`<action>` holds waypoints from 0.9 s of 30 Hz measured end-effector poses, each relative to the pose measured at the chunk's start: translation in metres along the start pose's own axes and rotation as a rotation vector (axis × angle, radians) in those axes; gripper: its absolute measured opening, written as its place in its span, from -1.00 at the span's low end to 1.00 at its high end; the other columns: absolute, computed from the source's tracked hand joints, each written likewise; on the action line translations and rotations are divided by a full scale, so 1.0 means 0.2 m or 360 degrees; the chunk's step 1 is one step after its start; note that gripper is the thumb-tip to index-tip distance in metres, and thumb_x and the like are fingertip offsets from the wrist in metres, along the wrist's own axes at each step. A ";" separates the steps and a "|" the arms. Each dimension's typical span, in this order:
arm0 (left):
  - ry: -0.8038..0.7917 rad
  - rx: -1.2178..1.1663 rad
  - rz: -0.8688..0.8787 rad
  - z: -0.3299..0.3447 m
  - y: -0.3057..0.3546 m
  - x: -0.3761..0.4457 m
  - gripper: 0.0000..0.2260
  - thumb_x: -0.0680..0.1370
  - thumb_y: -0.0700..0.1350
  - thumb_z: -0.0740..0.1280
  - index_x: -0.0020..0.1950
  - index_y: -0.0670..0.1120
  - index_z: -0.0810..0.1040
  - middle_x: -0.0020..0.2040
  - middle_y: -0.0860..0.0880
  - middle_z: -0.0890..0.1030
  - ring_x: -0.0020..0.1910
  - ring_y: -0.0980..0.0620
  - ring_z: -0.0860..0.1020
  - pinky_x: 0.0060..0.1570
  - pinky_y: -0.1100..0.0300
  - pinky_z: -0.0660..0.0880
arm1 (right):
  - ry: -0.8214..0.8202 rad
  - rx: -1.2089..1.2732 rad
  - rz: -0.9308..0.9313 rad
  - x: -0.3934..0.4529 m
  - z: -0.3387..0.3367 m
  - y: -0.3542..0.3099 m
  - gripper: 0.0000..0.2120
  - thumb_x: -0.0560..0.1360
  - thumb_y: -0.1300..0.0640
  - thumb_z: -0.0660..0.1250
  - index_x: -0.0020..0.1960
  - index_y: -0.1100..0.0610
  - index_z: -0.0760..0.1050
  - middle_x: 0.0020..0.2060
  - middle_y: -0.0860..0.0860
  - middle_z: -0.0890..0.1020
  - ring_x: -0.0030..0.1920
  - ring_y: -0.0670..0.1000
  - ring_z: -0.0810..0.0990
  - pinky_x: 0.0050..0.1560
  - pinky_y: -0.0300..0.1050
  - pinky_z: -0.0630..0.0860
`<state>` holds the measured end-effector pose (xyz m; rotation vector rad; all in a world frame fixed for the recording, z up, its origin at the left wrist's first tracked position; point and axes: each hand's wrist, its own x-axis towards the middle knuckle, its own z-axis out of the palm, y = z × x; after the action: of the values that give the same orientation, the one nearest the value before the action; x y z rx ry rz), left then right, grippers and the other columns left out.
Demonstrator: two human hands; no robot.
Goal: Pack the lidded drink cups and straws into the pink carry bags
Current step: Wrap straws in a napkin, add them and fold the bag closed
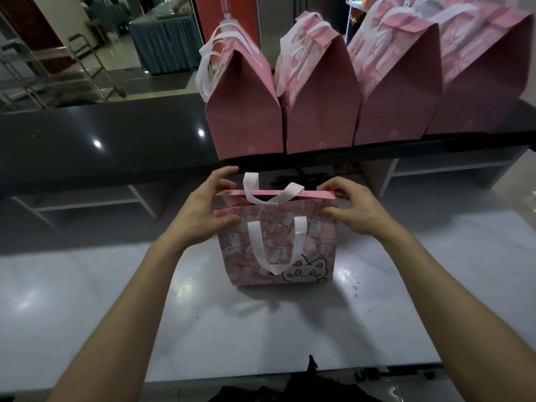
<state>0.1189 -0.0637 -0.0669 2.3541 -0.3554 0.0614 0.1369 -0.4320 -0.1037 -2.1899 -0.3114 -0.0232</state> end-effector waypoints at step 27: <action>0.0475 -0.0102 0.0050 0.13 -0.20 0.05 -0.76 0.49 -0.19 0.64 -0.11 0.06 0.62 -0.01 0.18 0.74 0.07 0.10 0.67 0.16 -0.08 0.68 | 0.0270 -0.0295 -0.0200 0.00 0.11 0.07 -0.57 0.53 0.31 0.52 0.10 -0.18 0.48 0.09 -0.37 0.59 0.17 -0.44 0.51 0.06 -0.48 0.39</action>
<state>0.1380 -0.0577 -0.1110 2.2336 -0.2436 0.4058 0.1375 -0.4220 -0.1274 -2.3296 -0.3620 -0.3172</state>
